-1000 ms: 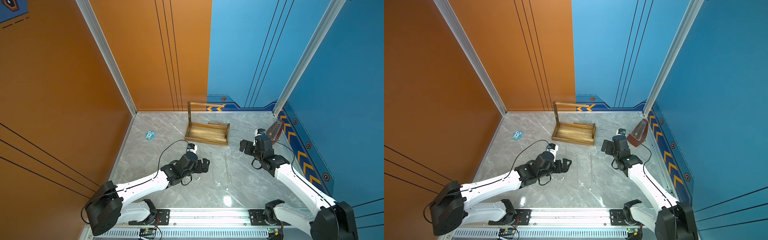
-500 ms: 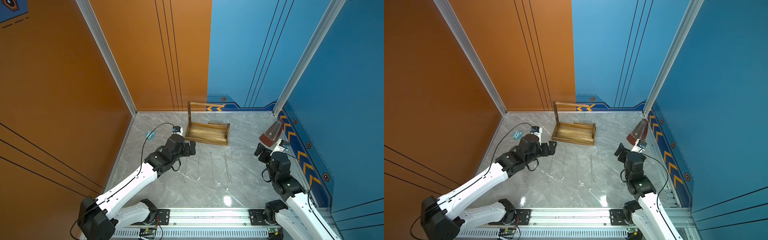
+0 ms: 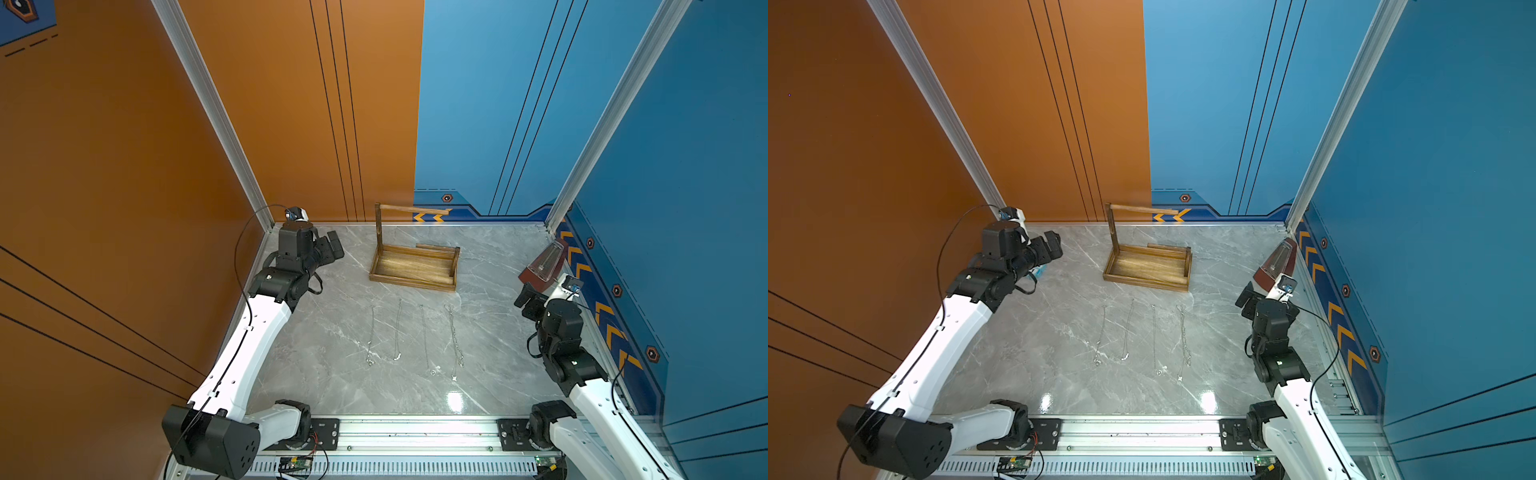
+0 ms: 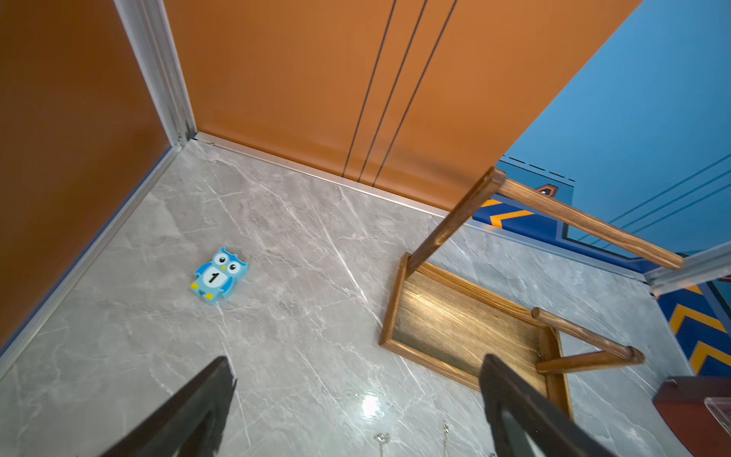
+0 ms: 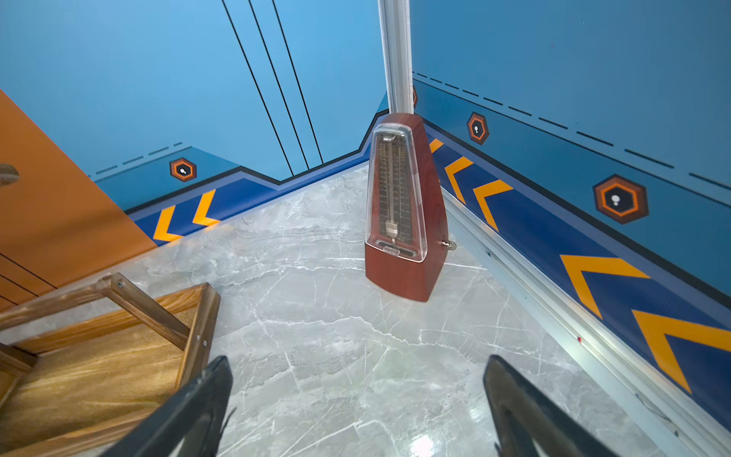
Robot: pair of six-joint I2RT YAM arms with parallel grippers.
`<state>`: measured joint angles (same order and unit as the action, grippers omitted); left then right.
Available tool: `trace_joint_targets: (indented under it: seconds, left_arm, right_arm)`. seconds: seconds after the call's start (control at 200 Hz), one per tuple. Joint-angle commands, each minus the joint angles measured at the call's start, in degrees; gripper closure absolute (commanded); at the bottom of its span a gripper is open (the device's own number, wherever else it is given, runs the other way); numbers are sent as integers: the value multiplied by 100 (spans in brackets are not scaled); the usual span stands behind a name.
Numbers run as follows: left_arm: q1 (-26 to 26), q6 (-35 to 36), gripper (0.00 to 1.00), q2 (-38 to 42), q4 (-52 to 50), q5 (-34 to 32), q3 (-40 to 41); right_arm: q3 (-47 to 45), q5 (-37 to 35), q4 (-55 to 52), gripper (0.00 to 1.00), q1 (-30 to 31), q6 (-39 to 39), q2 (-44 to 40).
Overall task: Take the necklace off the jewelry display stand
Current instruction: Reset both arms
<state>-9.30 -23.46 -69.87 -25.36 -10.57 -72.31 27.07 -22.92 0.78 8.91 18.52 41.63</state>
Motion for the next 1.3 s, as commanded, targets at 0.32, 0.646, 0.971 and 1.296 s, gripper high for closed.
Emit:
trace_joint_targets:
  seconds: [0.32,0.646,0.971,1.296]
  left_arm:
    - [1113,605,1,767,3721,-698,3331]
    - [1587,1077,2,-42,4293,-758,3802]
    - [1499,1693,2,-827,4505,-638,3957]
    - [1121,1721,2,-1116,5584,-330,4382]
  right_arm:
    - [78,959,1441,0,-399,-965,1735]
    - [-25,1652,1831,0,-927,-962,2720]
    - [-211,1579,2923,0,-430,-1650,3495]
    - [-711,1843,4128,0,-349,-2051,3555]
